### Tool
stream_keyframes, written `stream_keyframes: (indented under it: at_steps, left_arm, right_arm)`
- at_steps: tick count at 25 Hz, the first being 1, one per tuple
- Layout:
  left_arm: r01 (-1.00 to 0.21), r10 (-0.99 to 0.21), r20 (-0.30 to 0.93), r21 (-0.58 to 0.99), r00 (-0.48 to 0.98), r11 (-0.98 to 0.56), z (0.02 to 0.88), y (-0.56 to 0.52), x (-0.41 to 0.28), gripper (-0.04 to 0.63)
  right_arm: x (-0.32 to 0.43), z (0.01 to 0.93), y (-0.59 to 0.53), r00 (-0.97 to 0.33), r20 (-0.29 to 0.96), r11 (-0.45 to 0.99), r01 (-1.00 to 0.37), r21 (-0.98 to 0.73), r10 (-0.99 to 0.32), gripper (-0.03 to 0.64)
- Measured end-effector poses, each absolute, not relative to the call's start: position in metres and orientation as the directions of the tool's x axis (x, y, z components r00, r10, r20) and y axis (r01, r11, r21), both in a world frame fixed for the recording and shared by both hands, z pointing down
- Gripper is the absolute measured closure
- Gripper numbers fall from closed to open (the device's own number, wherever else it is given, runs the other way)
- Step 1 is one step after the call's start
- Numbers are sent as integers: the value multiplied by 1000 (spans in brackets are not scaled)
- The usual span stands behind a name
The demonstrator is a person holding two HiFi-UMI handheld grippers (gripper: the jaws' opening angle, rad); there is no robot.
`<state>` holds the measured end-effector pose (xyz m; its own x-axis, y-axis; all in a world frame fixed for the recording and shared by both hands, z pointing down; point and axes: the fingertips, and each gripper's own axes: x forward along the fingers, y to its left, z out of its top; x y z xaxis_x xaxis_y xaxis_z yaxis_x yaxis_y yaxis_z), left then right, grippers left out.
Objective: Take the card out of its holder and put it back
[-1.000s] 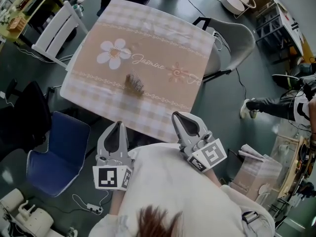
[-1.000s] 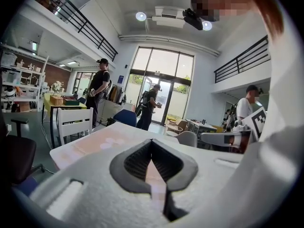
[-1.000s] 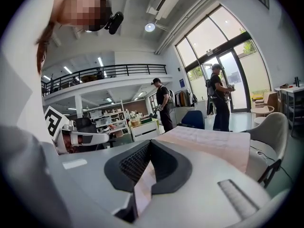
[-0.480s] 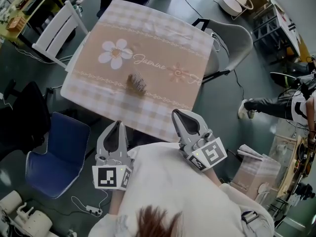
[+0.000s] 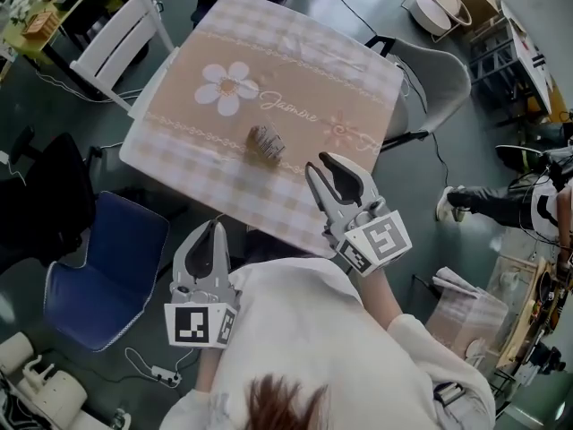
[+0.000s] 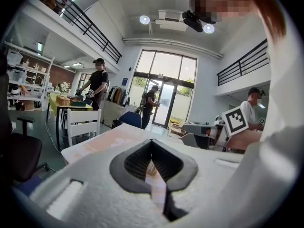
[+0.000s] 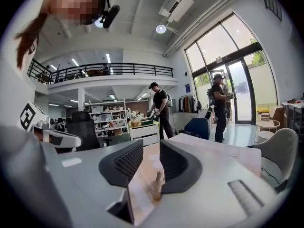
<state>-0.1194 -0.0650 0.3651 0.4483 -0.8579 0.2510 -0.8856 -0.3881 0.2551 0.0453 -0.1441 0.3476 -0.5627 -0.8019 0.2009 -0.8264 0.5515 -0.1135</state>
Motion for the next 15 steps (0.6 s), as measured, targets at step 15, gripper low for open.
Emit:
stream_keyframes:
  at_steps: [15]
  left_arm:
    - [-923,-894,261,232,363,-308,363,-57,-153,595]
  right_arm:
    - [13,454,-216,-522,439,507,-846,-162,-731,442]
